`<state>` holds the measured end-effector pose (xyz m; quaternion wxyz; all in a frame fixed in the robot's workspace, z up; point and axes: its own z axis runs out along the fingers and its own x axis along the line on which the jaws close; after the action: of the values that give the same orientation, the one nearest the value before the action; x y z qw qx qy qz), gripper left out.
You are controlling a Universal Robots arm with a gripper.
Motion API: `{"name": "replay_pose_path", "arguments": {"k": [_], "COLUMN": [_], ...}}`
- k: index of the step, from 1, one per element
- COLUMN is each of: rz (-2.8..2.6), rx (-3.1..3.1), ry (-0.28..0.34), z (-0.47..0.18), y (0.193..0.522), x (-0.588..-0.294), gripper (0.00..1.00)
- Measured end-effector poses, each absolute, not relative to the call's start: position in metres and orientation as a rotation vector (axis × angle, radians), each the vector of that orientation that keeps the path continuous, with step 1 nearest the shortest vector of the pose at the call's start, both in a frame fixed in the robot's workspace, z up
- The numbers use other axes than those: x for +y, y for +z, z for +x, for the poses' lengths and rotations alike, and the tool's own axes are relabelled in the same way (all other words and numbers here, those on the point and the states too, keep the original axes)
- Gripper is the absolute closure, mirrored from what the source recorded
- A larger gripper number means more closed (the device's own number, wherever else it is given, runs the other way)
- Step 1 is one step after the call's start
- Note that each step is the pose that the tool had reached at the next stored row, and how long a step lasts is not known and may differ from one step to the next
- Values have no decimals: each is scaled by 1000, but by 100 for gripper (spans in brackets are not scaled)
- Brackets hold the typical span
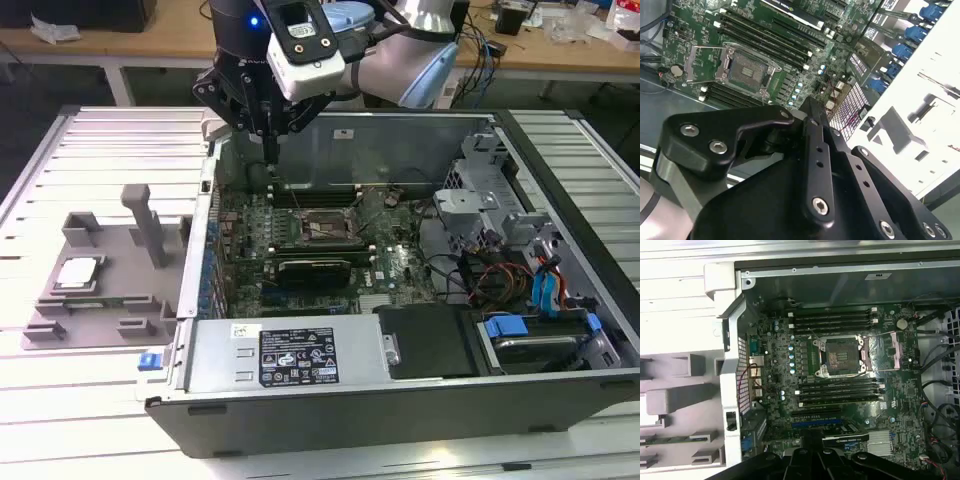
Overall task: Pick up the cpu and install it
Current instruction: 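Reach for the cpu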
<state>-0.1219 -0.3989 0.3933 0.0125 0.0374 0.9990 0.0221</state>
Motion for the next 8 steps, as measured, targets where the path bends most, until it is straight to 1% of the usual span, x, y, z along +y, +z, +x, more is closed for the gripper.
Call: {"name": "replay_pose_path", "arguments": {"k": [8], "rz": [117], "rx": [3114], "ry": [69], "z": [-123], "y": [393], "x": [-399], "gripper": [89]}}
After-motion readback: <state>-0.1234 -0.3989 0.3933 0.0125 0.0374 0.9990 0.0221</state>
